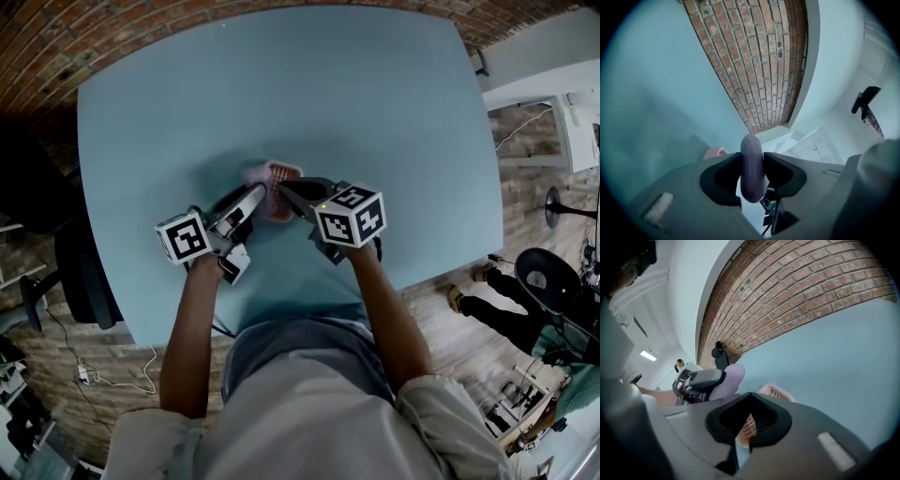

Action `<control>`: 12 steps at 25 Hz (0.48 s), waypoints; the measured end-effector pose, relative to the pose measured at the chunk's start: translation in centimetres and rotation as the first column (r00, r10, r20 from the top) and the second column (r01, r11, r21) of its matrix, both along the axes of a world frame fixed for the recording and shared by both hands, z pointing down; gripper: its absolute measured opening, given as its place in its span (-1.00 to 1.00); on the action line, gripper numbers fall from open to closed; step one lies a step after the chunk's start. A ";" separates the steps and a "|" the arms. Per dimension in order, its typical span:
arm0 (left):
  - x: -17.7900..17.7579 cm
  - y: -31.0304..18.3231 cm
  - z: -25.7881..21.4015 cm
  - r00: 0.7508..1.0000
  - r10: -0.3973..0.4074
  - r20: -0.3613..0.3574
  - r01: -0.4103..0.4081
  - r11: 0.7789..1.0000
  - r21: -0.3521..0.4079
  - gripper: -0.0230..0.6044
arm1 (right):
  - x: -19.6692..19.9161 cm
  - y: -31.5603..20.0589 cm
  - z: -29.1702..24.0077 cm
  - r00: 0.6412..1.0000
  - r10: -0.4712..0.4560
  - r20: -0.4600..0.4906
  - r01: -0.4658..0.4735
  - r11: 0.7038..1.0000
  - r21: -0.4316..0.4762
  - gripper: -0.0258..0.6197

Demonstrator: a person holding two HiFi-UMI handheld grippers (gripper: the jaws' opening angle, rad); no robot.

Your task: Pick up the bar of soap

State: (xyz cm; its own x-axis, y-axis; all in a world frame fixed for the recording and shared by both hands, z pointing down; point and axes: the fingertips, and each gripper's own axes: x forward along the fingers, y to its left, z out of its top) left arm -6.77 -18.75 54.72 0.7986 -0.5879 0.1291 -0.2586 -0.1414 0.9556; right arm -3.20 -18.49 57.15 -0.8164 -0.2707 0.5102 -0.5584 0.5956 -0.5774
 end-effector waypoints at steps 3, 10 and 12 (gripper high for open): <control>0.2 0.1 -0.6 1.000 0.002 -0.014 -0.002 1.000 0.013 -0.44 | 0.2 0.2 -0.5 1.000 0.006 0.013 -0.006 1.000 0.004 -0.92; 0.4 0.3 -2.8 0.999 0.025 0.032 -0.028 0.994 0.106 -0.44 | 0.4 0.8 -2.5 0.999 0.015 0.040 -0.016 0.999 0.036 -0.92; 0.6 0.5 -3.1 0.998 0.038 0.052 -0.044 0.991 0.128 -0.44 | 0.5 1.1 -3.1 0.999 0.015 0.041 -0.016 0.999 0.048 -0.91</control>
